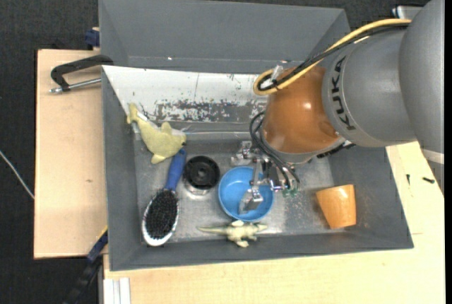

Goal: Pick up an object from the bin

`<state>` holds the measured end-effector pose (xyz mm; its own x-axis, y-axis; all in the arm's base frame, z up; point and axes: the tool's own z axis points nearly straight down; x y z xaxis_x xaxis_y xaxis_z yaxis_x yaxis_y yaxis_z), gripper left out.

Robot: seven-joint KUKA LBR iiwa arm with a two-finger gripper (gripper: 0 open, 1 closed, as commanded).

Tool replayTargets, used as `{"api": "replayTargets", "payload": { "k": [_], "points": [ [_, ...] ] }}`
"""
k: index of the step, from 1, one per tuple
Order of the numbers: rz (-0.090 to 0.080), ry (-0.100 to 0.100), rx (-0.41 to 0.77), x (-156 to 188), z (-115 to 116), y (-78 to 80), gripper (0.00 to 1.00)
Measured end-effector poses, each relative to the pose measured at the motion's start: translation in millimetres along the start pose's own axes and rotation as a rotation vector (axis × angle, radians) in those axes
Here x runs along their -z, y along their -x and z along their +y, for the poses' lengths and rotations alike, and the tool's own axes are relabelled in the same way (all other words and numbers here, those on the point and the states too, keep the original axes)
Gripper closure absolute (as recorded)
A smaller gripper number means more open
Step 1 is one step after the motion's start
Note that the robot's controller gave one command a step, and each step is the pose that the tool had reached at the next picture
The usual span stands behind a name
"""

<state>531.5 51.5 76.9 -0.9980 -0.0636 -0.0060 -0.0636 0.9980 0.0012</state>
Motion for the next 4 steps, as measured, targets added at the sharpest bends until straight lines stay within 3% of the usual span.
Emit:
{"api": "replayTargets", "payload": {
  "k": [2, 3, 4],
  "points": [
    [0.001, 0.001, -0.002, 1.2, 1.6, 2.0, 0.0],
    [-0.02, -0.001, -0.003, 7.2, 0.2, 8.8, 1.0],
    [-0.008, 0.0, -0.004, 76.0, 0.8, 12.3, 1.0]
  ]
}}
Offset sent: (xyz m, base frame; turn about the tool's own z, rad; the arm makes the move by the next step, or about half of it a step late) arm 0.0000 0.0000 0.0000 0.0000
